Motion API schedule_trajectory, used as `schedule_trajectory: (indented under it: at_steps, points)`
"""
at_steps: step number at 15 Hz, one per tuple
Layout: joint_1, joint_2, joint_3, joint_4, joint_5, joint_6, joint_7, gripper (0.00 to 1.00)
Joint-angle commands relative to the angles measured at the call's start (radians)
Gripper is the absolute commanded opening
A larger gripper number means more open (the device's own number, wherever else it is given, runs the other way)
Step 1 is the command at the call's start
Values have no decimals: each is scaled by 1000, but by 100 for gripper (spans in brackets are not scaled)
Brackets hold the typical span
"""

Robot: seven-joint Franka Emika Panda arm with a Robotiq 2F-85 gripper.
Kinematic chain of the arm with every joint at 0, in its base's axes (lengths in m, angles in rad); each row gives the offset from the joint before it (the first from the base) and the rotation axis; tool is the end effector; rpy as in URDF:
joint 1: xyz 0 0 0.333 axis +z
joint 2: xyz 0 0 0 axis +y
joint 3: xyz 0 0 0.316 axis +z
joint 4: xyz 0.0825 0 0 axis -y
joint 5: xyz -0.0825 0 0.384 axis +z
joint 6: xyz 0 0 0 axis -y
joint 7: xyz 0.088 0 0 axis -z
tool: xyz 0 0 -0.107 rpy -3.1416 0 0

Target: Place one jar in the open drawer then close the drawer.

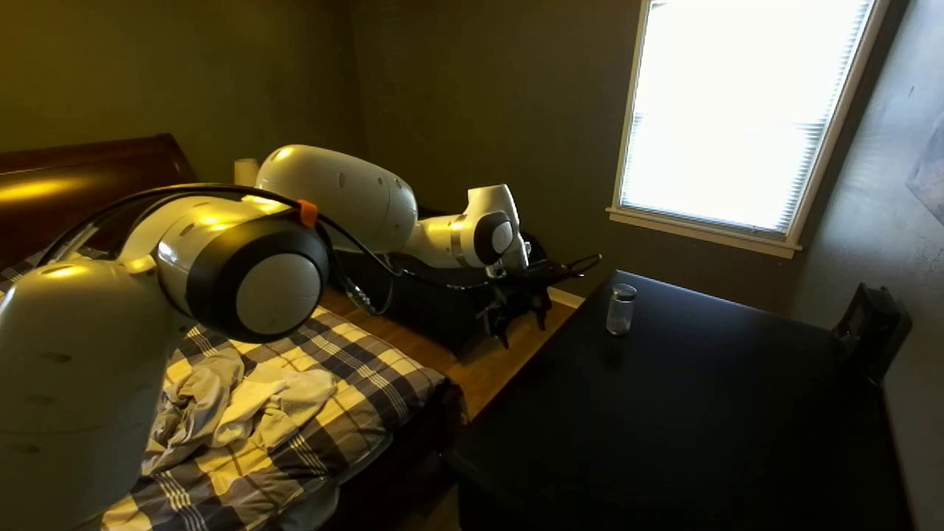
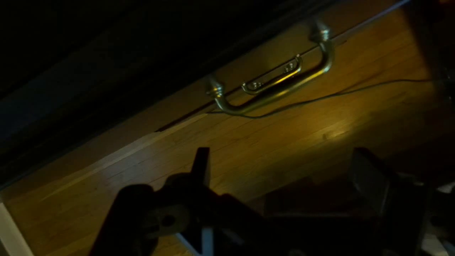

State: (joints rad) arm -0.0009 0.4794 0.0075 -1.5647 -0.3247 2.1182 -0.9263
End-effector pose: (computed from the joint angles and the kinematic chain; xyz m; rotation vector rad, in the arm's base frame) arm 0.6952 -0.0107 0.3756 2.4420 1.4832 -0.0838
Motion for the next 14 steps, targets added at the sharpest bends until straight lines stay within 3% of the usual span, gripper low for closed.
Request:
schedule_trajectory:
  at_steps: [1,4,8,9,14]
  points:
    - [28,-22,31,78,92,-194,147,100]
    - [37,-31,46,165,147,-296,291,100]
    - [19,-64,43,209,191,-315,458,100]
    - [25,-55,52,198,150,-295,396,100]
    - [22,-56,53,203,151,-294,401,100]
